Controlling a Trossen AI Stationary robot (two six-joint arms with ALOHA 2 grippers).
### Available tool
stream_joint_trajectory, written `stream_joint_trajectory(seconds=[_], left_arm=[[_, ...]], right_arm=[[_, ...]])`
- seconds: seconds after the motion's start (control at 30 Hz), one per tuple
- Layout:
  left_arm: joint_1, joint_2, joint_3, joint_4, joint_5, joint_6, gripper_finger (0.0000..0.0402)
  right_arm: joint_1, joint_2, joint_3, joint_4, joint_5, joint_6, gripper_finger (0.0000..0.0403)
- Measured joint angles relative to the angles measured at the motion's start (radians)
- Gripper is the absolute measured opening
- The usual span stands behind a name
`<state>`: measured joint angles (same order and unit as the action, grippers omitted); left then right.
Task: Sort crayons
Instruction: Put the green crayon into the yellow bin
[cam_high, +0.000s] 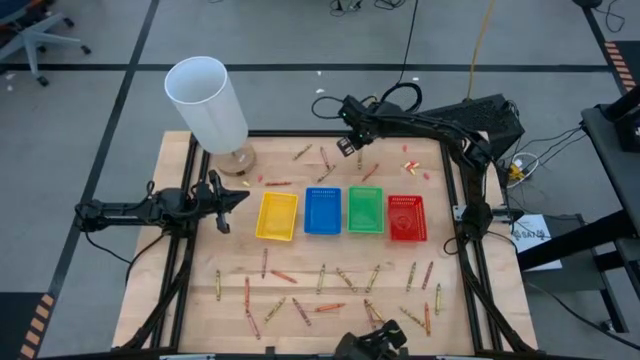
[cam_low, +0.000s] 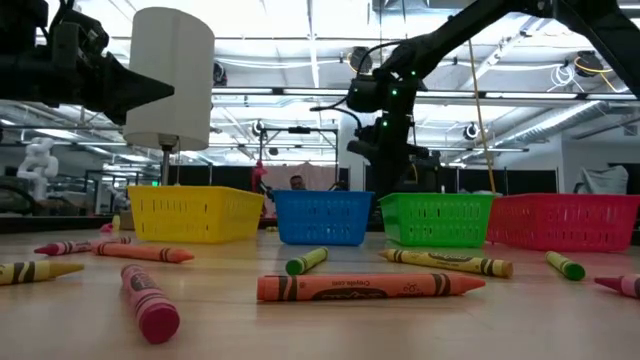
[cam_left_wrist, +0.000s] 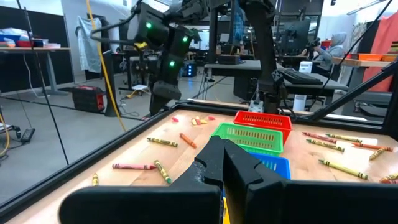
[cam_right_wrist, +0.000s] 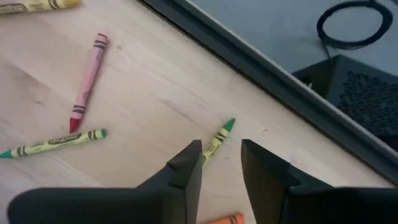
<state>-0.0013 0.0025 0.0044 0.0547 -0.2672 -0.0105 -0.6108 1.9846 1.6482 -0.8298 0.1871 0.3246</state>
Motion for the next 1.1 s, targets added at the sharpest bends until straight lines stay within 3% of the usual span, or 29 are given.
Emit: stream_joint_trajectory(seconds=[0.33,0.63,0.77,1.1], left_arm=[[0.0,0.0,0.0,0.006,0.0,0.002,0.0],[0.0,0.0,0.0,0.03,-0.004,0.087,0.0],[0.0,0.0,0.001,0.031,-0.004,0.153,0.0],[0.0,0.0,0.002,0.007,-0.001,0.148,0.0]], right_arm=[[0.023,0.01,-0.104,0.028,0.079,0.119,0.0111],[0.024,0.011,-0.235,0.23,0.072,0.245,0.0111],[0.024,0.01,-0.241,0.243,0.072,0.283,0.0111],[0.055,0.024,-0.24,0.294,0.076,0.344,0.0111]])
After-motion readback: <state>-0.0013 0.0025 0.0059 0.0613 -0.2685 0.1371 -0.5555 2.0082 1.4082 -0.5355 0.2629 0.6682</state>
